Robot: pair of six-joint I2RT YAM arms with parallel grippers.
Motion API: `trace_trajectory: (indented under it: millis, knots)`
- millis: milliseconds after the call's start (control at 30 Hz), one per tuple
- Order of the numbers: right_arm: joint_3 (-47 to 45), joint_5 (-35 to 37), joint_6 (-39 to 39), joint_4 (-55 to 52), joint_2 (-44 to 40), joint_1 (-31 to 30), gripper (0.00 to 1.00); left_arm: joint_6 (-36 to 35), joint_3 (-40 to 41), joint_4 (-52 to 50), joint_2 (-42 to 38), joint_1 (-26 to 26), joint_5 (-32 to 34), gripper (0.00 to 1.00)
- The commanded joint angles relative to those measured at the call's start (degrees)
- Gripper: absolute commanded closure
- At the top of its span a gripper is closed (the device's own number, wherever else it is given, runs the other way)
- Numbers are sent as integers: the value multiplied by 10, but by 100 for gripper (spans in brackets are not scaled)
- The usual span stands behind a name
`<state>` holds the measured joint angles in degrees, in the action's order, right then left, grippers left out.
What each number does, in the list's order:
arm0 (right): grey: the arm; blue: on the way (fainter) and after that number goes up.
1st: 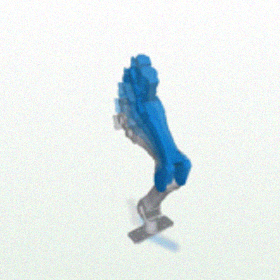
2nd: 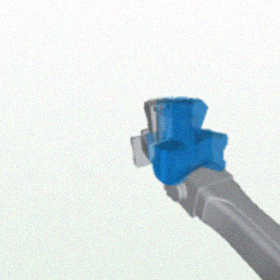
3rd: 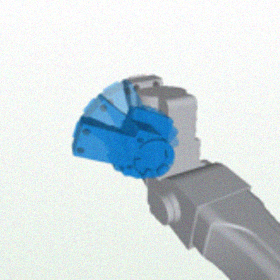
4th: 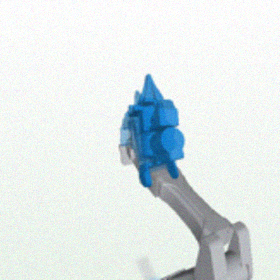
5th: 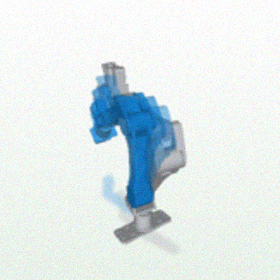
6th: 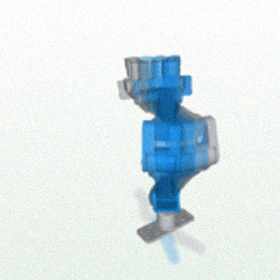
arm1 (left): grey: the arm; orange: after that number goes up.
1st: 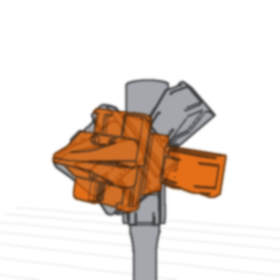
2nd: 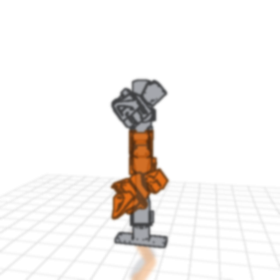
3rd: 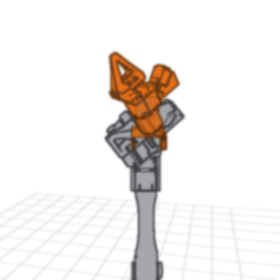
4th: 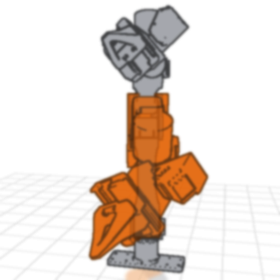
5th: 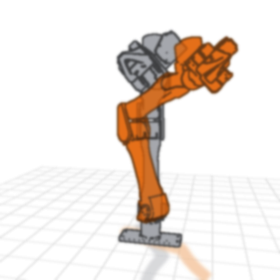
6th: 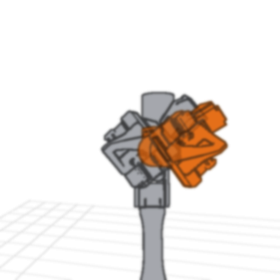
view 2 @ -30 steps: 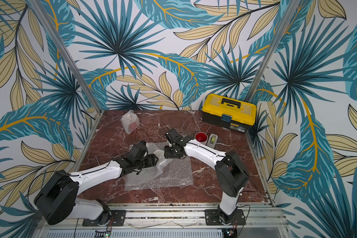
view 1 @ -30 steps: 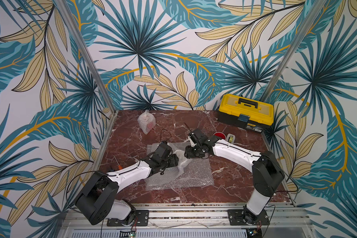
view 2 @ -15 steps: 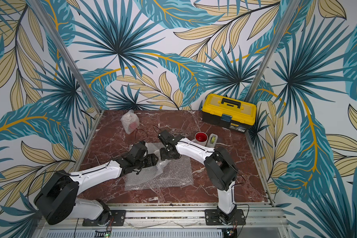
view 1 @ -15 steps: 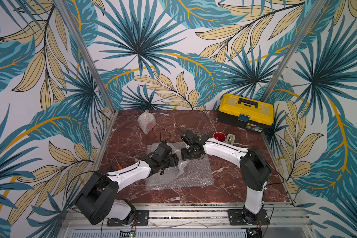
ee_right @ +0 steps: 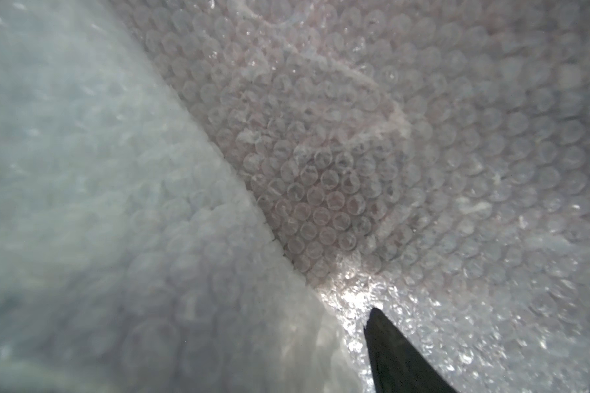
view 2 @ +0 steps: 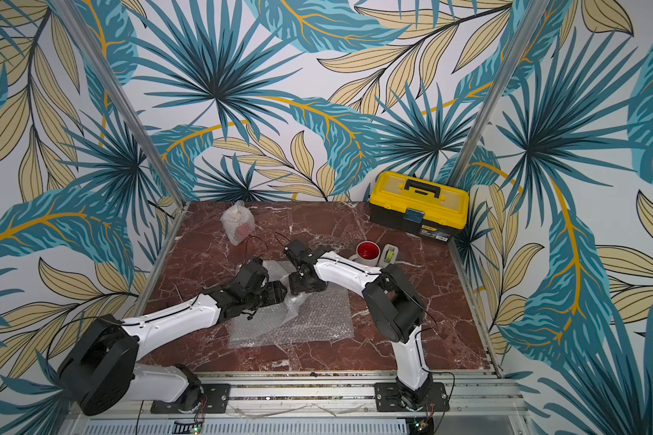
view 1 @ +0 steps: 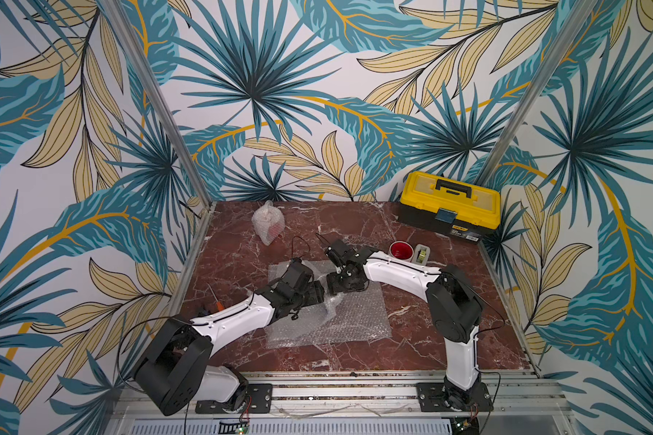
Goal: Wrap mugs in bubble wrap
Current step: Wrap the mug in bubble wrap.
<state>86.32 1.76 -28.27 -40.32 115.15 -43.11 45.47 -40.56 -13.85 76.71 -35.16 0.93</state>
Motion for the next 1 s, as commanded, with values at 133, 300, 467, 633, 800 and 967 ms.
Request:
trace_trajectory:
  millis: [133, 300, 467, 633, 800, 967]
  knots:
    - [-12, 7, 1, -44, 40, -4, 29, -21, 20, -87, -131, -14, -13, 23]
    - [-6, -5, 1, -39, 42, -4, 29, -48, 48, -50, -183, -77, -70, 24]
    - [-7, -12, -3, -32, 44, -3, 29, -61, 32, -38, -147, -117, -76, 27]
    - [-9, -12, -5, -31, 42, -4, 29, -56, 12, -39, -80, -122, -29, 32]
    - [-9, -13, -4, -33, 42, -3, 29, -51, -12, -39, -39, -122, -6, 52]
    - [-9, -12, -4, -35, 43, -4, 29, -42, -1, -39, -65, -122, 5, 71]
